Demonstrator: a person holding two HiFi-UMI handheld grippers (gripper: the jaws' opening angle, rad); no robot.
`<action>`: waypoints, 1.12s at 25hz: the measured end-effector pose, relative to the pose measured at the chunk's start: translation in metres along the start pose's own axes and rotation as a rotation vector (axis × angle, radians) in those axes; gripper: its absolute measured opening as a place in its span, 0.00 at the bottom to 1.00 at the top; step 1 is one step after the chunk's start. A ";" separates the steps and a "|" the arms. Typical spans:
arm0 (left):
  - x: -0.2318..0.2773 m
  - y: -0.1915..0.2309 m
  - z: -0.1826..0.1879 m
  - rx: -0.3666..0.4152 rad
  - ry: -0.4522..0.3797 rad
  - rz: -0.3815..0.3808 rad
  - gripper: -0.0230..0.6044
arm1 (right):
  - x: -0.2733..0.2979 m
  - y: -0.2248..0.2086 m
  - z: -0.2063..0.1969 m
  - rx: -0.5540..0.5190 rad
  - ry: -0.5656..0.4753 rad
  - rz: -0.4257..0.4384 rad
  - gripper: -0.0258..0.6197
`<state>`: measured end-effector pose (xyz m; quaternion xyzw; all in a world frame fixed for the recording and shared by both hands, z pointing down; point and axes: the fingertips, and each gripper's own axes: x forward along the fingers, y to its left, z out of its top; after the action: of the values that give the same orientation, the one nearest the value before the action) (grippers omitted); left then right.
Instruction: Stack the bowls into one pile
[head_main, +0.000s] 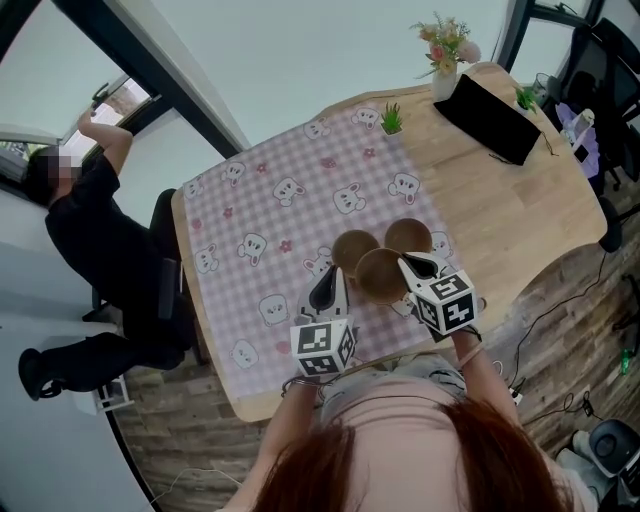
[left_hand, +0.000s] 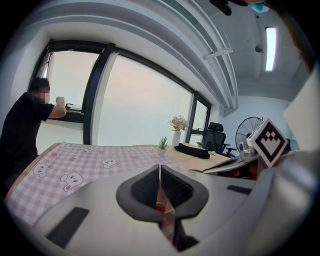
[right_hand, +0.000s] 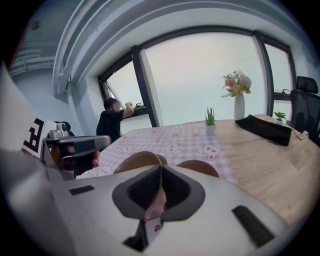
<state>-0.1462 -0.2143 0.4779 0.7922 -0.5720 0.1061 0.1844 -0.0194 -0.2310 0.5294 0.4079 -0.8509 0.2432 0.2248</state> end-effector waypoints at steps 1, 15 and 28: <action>0.000 0.002 0.000 0.001 0.001 -0.002 0.06 | 0.002 0.001 0.002 0.003 -0.003 -0.001 0.06; 0.007 0.025 -0.001 -0.028 0.013 0.061 0.06 | 0.045 0.008 0.024 0.067 -0.014 0.037 0.06; 0.031 0.040 -0.003 -0.069 0.015 0.139 0.06 | 0.089 0.002 0.028 0.070 0.038 0.095 0.06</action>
<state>-0.1736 -0.2507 0.4995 0.7429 -0.6277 0.1049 0.2078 -0.0768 -0.2986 0.5584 0.3698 -0.8559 0.2907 0.2147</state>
